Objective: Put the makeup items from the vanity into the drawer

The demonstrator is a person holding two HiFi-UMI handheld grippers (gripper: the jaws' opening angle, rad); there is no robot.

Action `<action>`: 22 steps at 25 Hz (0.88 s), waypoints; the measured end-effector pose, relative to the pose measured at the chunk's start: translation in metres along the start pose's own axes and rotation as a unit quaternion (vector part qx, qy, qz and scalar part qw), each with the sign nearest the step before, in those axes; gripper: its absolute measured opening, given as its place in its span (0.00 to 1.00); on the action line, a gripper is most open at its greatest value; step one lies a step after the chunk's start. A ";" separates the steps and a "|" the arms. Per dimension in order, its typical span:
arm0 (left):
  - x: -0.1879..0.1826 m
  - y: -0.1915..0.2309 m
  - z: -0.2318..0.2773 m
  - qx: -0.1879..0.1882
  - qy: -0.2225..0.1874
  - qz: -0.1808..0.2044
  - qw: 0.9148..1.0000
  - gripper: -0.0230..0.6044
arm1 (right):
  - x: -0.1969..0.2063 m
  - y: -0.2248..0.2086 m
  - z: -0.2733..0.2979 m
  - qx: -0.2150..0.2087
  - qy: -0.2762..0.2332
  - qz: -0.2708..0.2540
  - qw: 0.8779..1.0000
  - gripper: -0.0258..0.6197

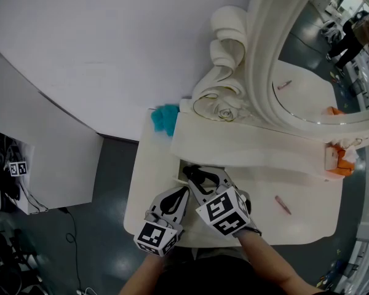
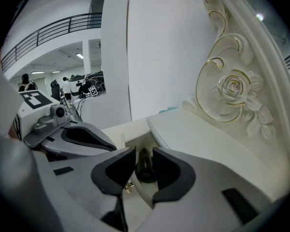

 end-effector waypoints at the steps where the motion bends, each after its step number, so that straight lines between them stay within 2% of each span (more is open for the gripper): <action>1: 0.000 0.000 0.000 0.000 0.000 0.000 1.000 0.06 | 0.000 0.000 0.000 0.000 0.000 0.000 1.000 0.22; 22: 0.000 -0.002 -0.002 0.002 -0.001 0.002 1.000 0.06 | 0.004 0.003 -0.005 0.010 -0.010 0.007 1.000 0.21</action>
Point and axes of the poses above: the fingertips, and each gripper's own axes: z forward along the fingers, y to its left, x out of its underside, the point moved 10 cm from there along -z, backward along the fingers, and after that the axes turned 10 degrees about -x, right-handed, at the moved point
